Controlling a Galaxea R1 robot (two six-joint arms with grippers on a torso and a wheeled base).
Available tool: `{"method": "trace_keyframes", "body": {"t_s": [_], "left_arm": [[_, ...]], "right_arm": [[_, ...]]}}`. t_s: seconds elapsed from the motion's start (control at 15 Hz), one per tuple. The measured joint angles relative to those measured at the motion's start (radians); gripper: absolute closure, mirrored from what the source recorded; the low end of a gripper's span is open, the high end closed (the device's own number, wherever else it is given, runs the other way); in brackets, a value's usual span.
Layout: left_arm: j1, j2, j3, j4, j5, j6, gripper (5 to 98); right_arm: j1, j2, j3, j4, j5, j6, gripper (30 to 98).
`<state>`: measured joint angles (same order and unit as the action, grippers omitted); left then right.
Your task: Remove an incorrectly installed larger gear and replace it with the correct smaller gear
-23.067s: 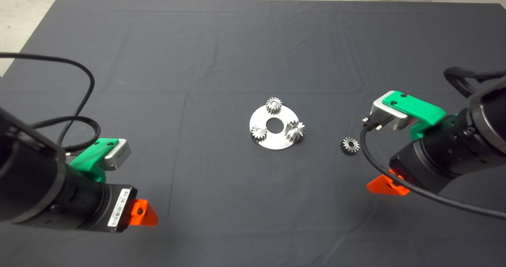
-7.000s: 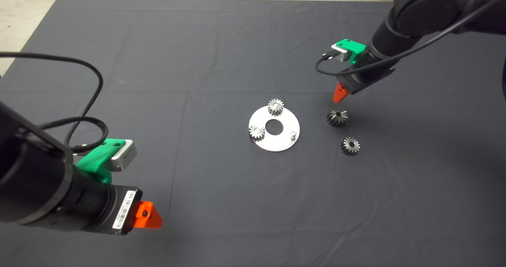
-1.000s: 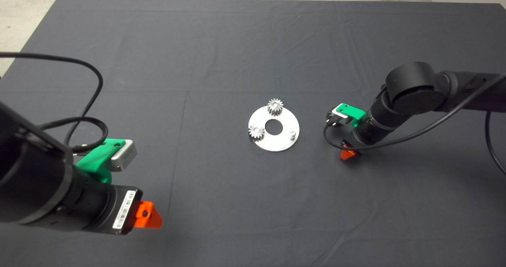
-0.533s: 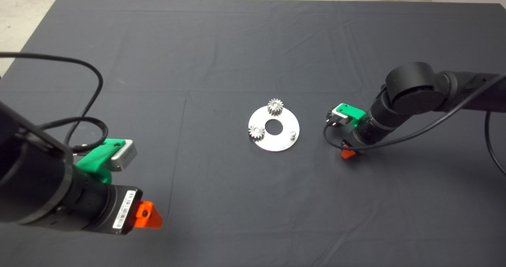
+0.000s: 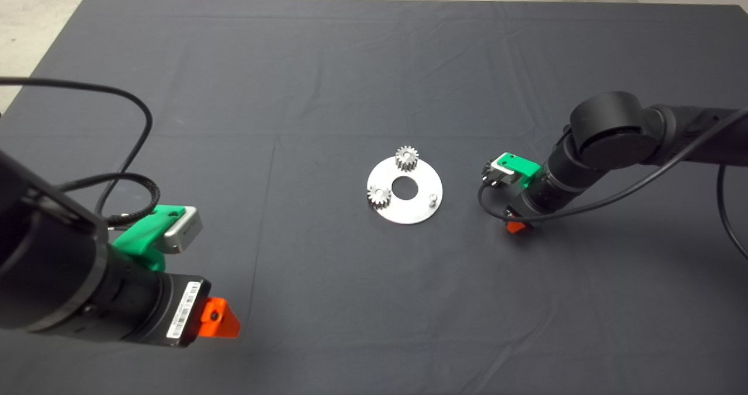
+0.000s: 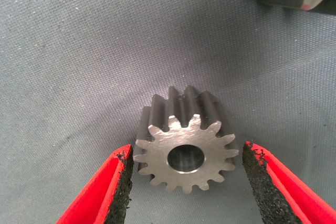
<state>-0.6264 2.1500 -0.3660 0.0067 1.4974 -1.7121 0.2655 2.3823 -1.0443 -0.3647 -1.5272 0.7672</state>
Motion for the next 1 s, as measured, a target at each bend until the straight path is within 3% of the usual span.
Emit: {"method": "trace_keyframes", "body": {"t_s": [0.2, 0.67, 0.73, 1.0], "left_arm": [[0.0, 0.0, 0.0, 0.0, 0.0, 0.0, 5.8], [0.0, 0.0, 0.0, 0.0, 0.0, 0.0, 5.8], [0.0, 0.0, 0.0, 0.0, 0.0, 0.0, 5.8], [0.0, 0.0, 0.0, 0.0, 0.0, 0.0, 5.8]], "right_arm": [[0.0, 0.0, 0.0, 0.0, 0.0, 0.0, 78.3], [-0.002, 0.0, -0.001, 0.0, 0.001, 0.0, 83.0], [-0.002, 0.0, -0.001, 0.0, 0.001, 0.0, 86.4], [-0.002, 0.0, -0.001, 0.0, 0.001, 0.0, 87.3]]}}
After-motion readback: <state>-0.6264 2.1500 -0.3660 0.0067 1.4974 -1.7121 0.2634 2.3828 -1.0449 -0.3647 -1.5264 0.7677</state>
